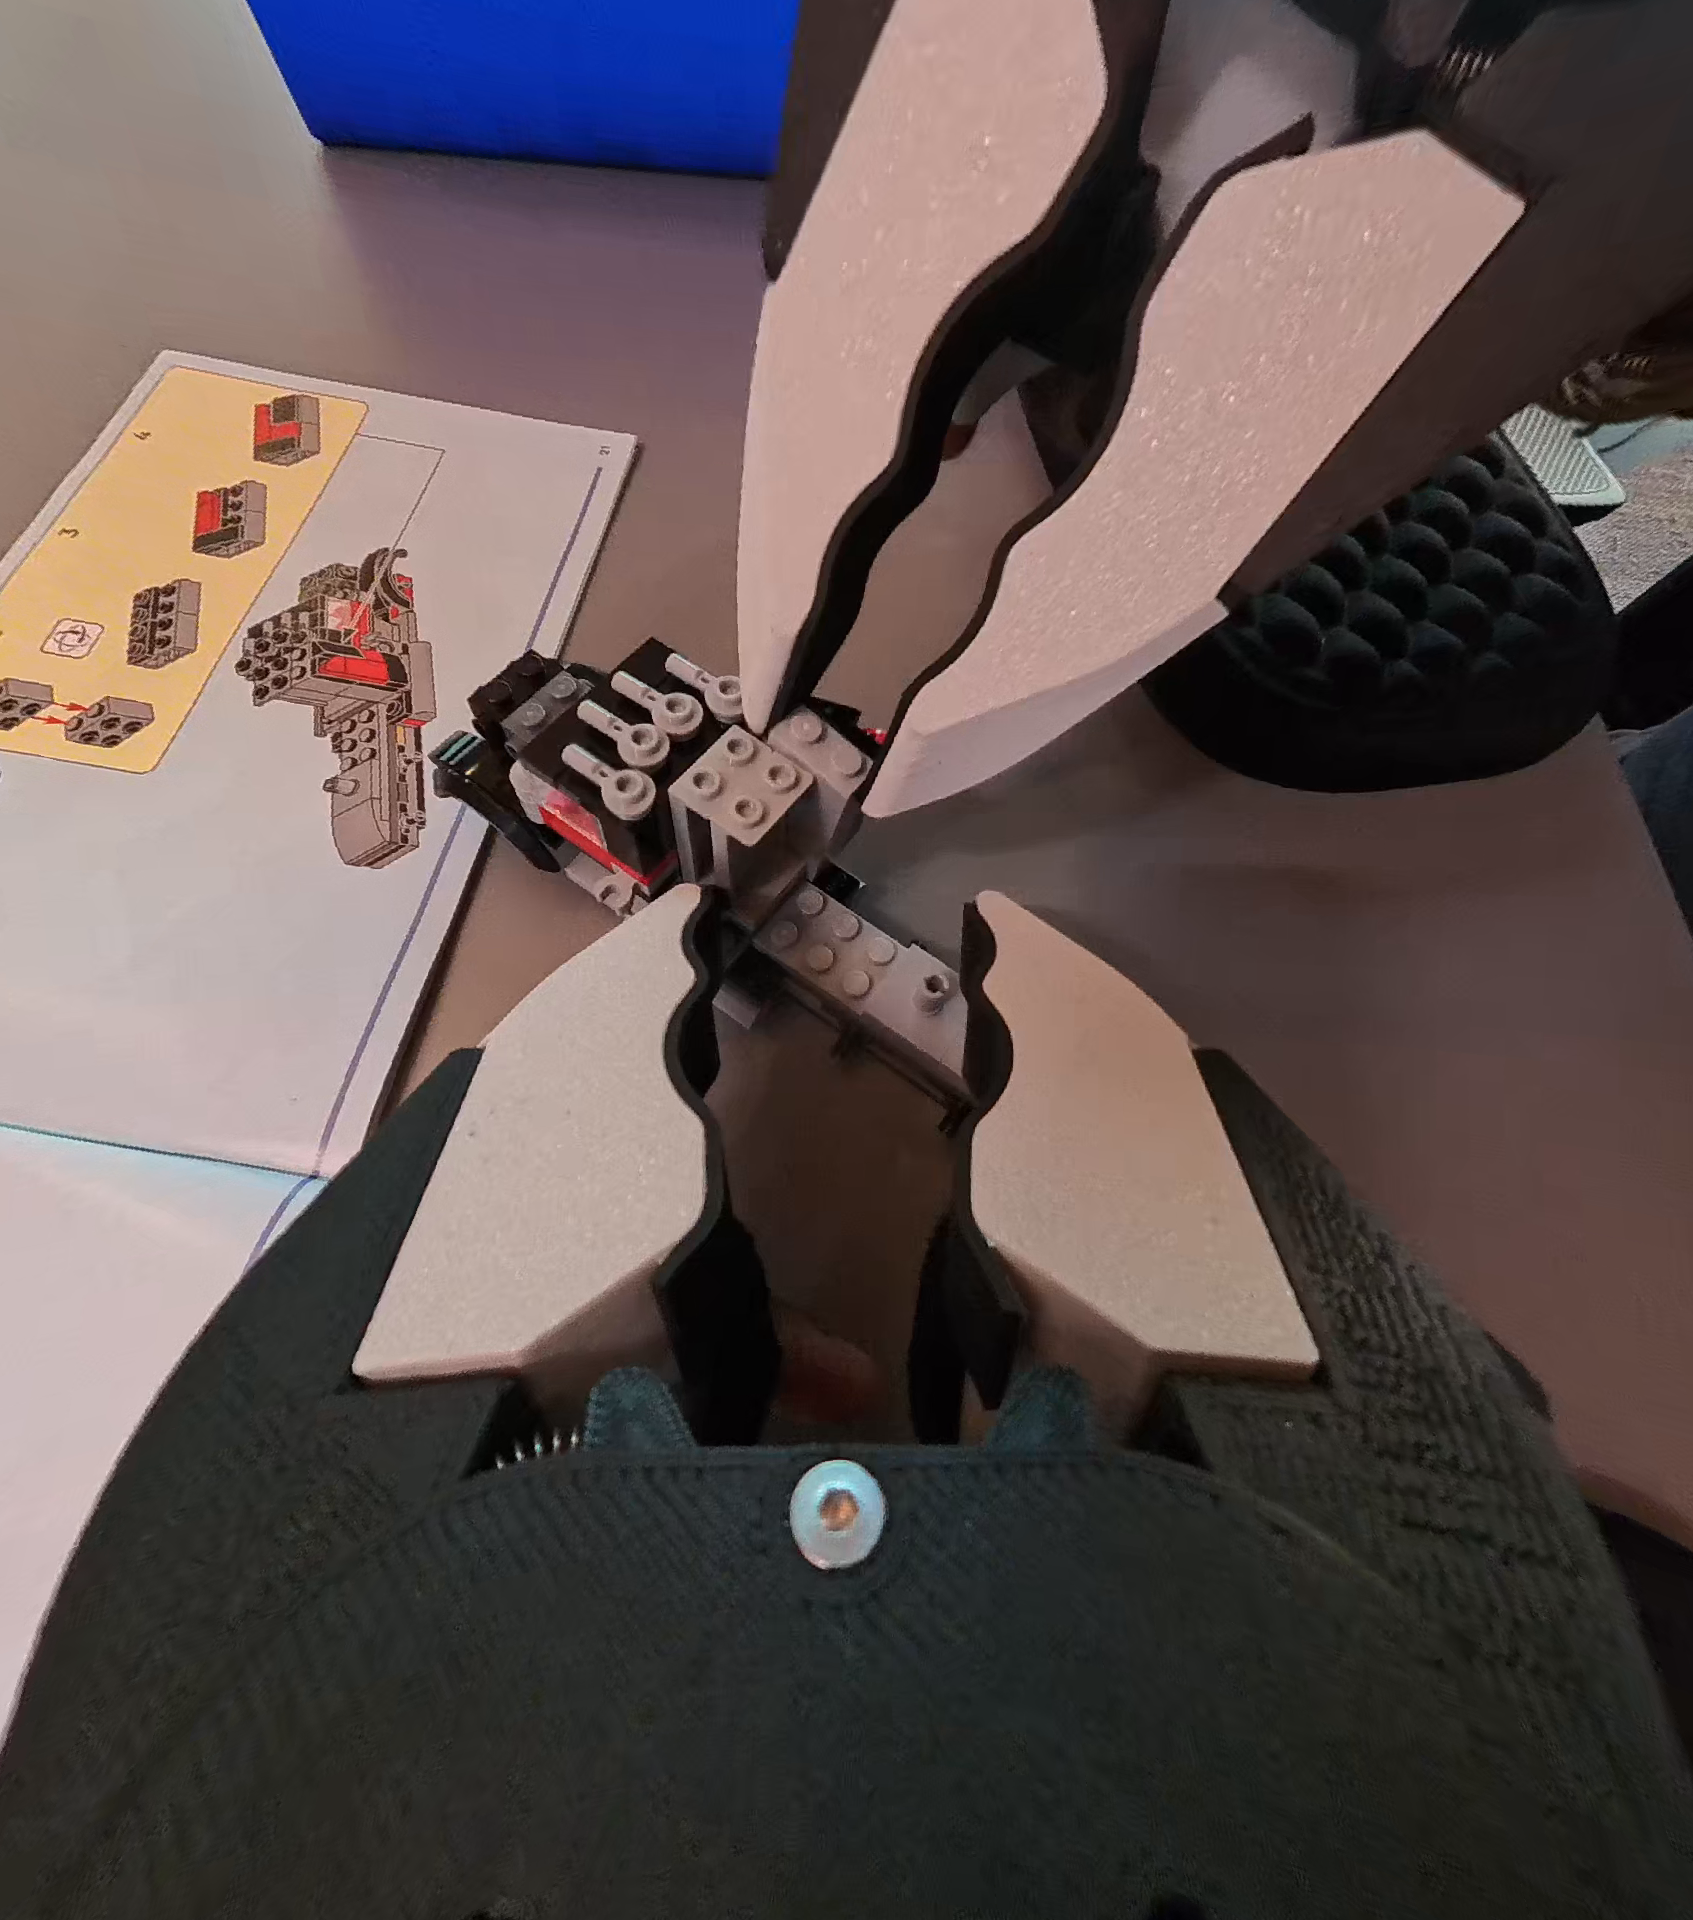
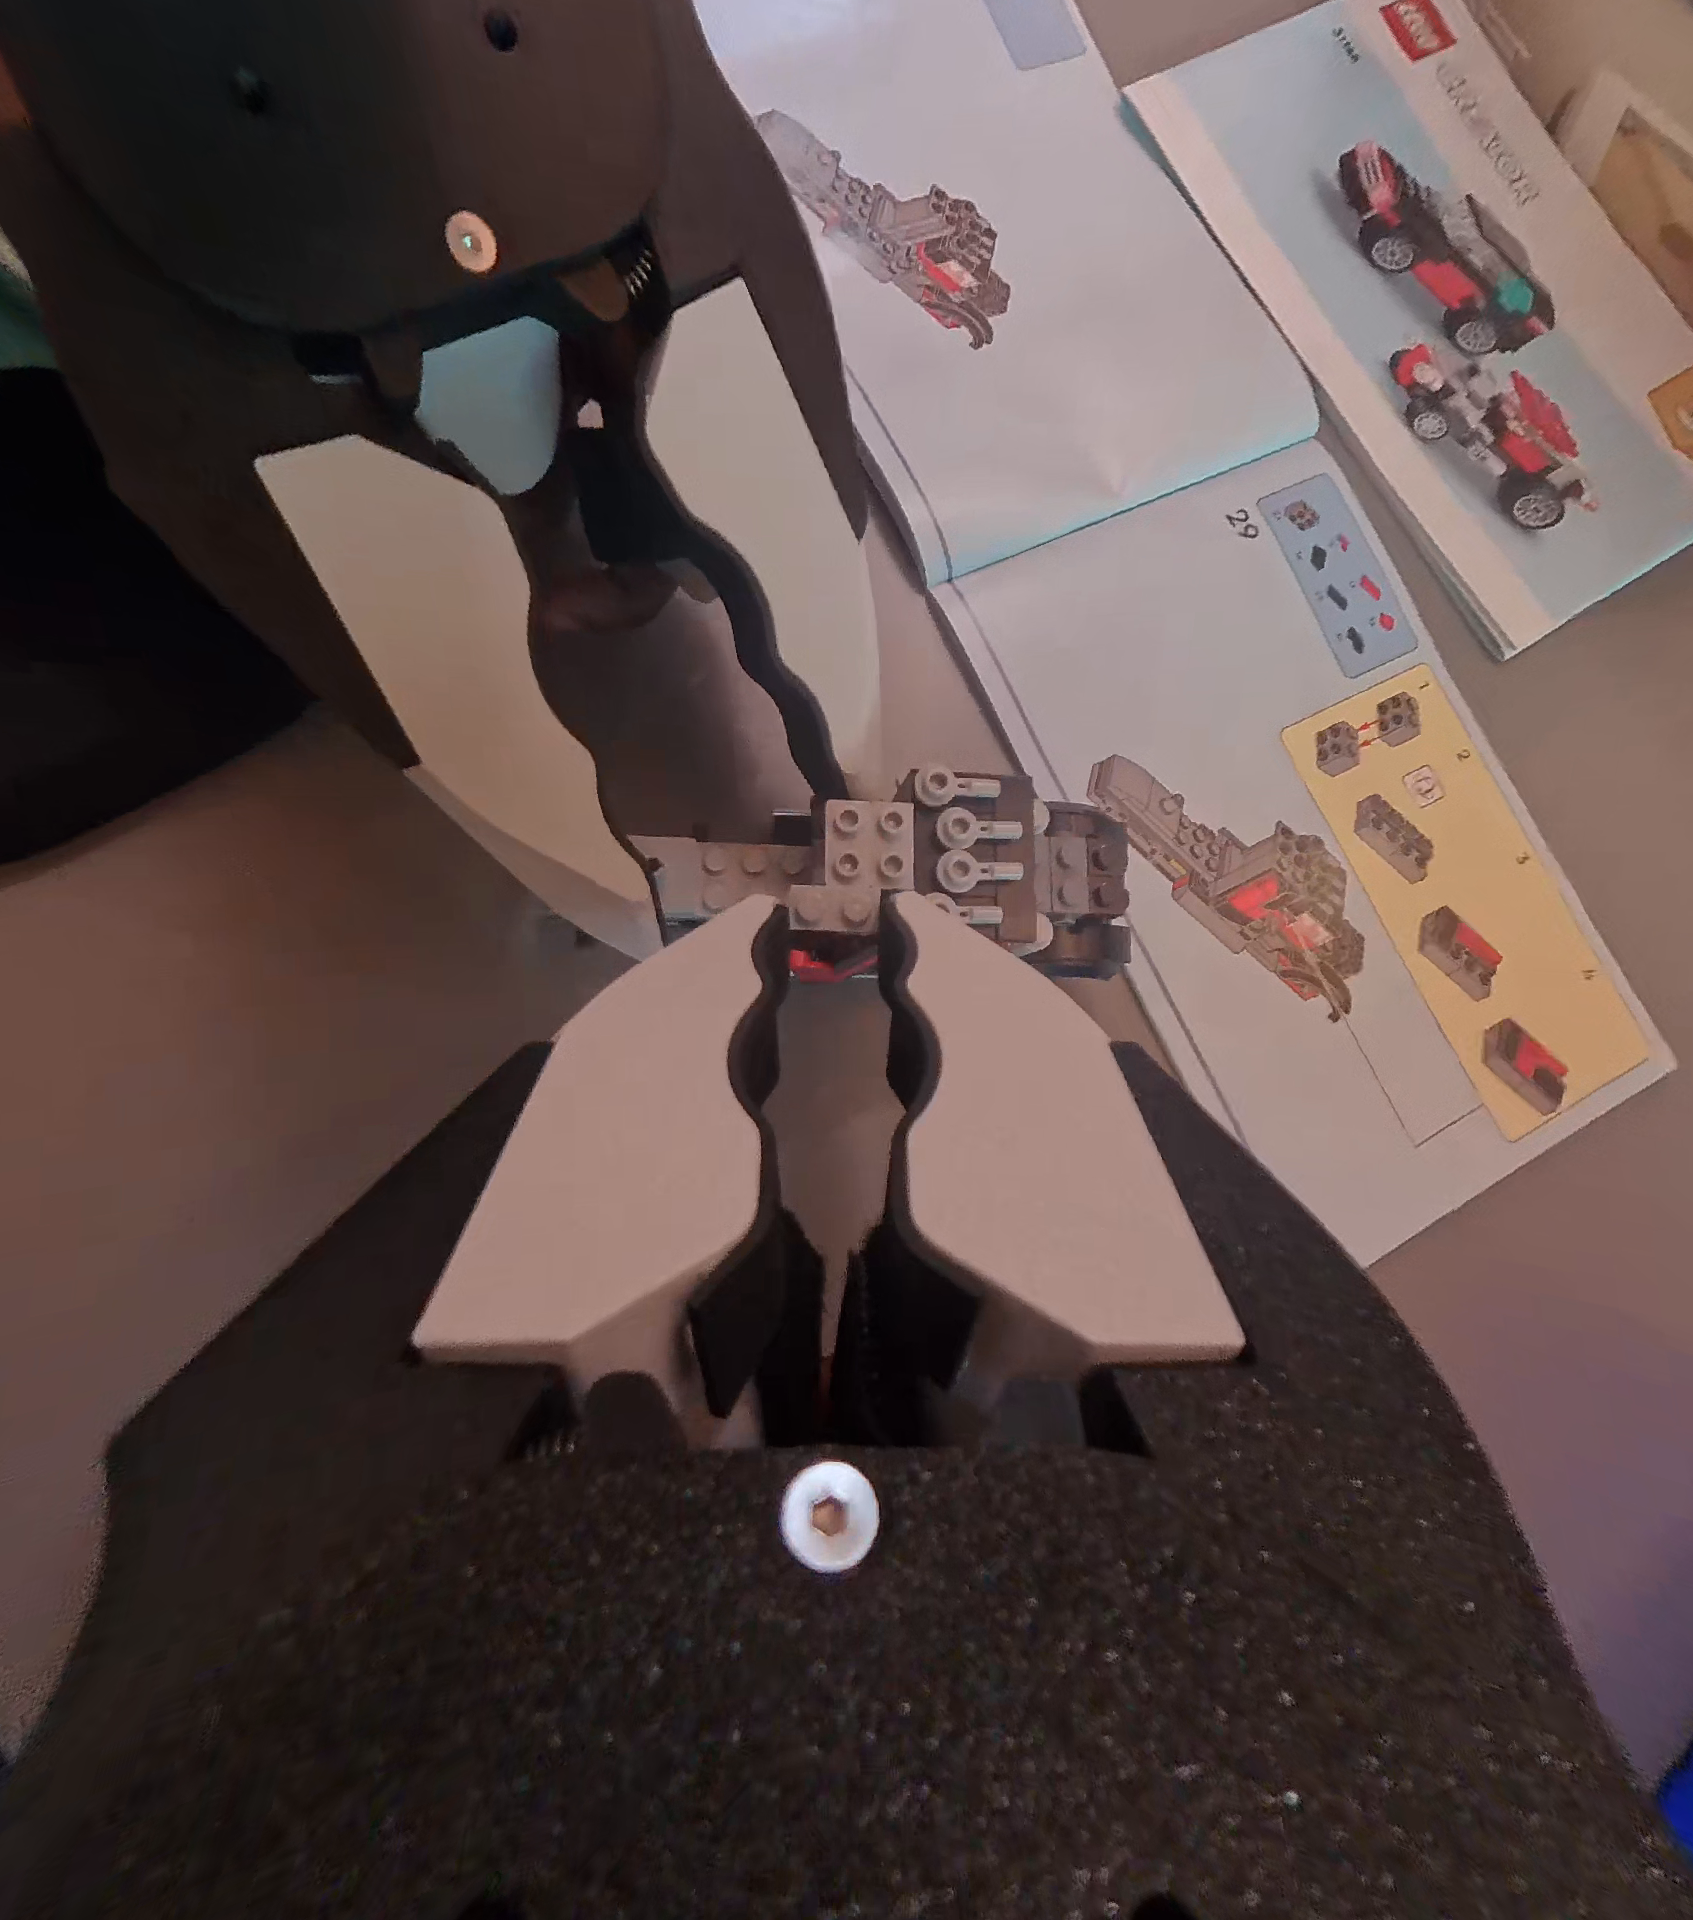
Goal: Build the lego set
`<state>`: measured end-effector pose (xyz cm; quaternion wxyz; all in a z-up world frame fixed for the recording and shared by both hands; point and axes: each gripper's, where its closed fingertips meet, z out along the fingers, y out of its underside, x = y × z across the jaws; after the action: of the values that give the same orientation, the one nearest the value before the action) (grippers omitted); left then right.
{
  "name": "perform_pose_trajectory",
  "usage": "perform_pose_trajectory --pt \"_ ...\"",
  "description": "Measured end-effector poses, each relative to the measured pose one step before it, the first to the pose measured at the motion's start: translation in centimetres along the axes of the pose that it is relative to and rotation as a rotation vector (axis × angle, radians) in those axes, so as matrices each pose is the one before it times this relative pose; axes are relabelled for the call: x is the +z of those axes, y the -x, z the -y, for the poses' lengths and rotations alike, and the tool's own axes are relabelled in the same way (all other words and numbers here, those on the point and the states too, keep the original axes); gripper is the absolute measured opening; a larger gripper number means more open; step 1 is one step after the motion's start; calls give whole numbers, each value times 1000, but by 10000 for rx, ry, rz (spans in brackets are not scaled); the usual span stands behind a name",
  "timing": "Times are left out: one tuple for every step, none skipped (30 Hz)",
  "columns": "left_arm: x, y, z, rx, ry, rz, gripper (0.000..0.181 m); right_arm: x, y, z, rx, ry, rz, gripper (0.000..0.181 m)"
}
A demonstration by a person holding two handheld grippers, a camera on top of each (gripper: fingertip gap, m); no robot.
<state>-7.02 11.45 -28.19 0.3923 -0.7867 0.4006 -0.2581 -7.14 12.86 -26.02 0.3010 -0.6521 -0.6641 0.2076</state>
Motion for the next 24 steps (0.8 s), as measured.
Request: perform_pose_trajectory --pt "-2 37 -22 -3 11 30 43 -67 -117 -88 -329 14 -235 17" --pt "3 64 -11 -25 7 28 42 -75 -15 -95 -293 78 -176 16" --pt "0 16 7 -34 -1 -14 40 -59 82 14 -145 18 -76 16" --pt "-10 -33 -3 -24 1 -44 39 -48 46 -14 -48 28 -27 16" --pt "-8 -27 0 -15 -4 -27 39 -13 7 -33 26 17 13 16" --pt "-6 6 -1 -4 -2 3 39 20 -19 32 66 -39 43 16" --pt "-5 -6 -7 5 0 16 39 12 -14 22 80 -16 56 16" --pt "-8 -2 -7 -4 -1 13 39 -8 -1 -5 34 35 45 16" --pt "-8 -6 -7 -1 -1 8 39 11 11 -8 -10 55 38 16" --pt "-5 -8 -7 12 0 10 39 16 -2 -10 -30 101 48 16" --pt "9 -1 3 11 1 8 39 11 -20 -45 29 170 87 16" --pt "-1 2 -1 -2 1 3 39 16 -17 -21 91 162 127 16" --pt "-10 18 -4 -19 -1 10 39 32 13 -8 10 147 123 16" --pt "-8 22 -2 -25 -2 16 39 52 21 -23 -70 148 70 16" --pt "-12 24 -4 -16 -3 19 39 57 -8 6 -78 97 6 17" --pt "-6 18 -2 -8 -2 14 39 23 10 22 -58 89 -10 16" --pt "4 9 4 -3 0 2 39 0 0 1 -40 102 -11 17" --pt "-4 -8 -3 -1 -1 0 39 4 9 -23 -26 94 -15 17" --pt "1 1 2 0 -2 1 39 10 7 -9 -9 70 -18 17" --pt "1 3 2 1 -1 2 39 0 5 -10 -34 47 -23 17" --pt "-3 -6 -2 0 -1 2 39 0 4 -4 -44 24 -19 17" --pt "1 3 2 -2 -1 3 39 12 1 0 -31 30 3 17" --pt "1 9 1 1 -1 6 39 2 7 -12 -23 74 21 17" --pt "-2 -1 10 5 -1 8 39 -1 2 -17 -12 103 45 17"
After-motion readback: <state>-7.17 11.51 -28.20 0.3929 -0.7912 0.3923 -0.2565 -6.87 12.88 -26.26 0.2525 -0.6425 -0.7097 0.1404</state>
